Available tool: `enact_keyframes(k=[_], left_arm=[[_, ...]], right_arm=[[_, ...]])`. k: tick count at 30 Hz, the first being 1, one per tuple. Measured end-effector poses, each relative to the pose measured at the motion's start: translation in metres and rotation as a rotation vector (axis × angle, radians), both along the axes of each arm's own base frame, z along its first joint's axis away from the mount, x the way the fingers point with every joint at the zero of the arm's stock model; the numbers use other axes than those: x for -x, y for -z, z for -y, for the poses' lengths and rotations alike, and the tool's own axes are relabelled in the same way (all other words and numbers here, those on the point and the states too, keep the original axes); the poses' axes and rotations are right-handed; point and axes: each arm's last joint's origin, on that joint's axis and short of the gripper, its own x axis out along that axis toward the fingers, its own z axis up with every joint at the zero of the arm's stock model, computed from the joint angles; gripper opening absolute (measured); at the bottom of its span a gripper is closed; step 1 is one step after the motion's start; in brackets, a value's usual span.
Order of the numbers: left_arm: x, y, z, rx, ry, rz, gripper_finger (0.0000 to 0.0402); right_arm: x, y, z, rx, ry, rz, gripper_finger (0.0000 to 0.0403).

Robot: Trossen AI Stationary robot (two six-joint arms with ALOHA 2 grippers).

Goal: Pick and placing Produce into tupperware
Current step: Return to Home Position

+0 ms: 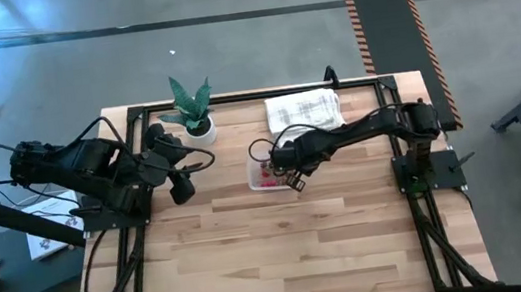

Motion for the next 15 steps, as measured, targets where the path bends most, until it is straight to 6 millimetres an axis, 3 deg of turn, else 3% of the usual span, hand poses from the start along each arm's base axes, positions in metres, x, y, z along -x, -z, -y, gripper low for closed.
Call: enact_keyframes(k=[9, 15], left_arm=[[0.000, 0.000, 0.000, 0.001, -0.002, 0.001, 0.0179], [0.000, 0.000, 0.000, -0.004, -0.006, -0.005, 0.0179]], right_arm=[[-0.006, -0.001, 0.020, 0.008, -0.012, 0.066, 0.0000], [0.002, -0.009, 0.015, 0.004, -0.025, 0.024, 0.0000]])
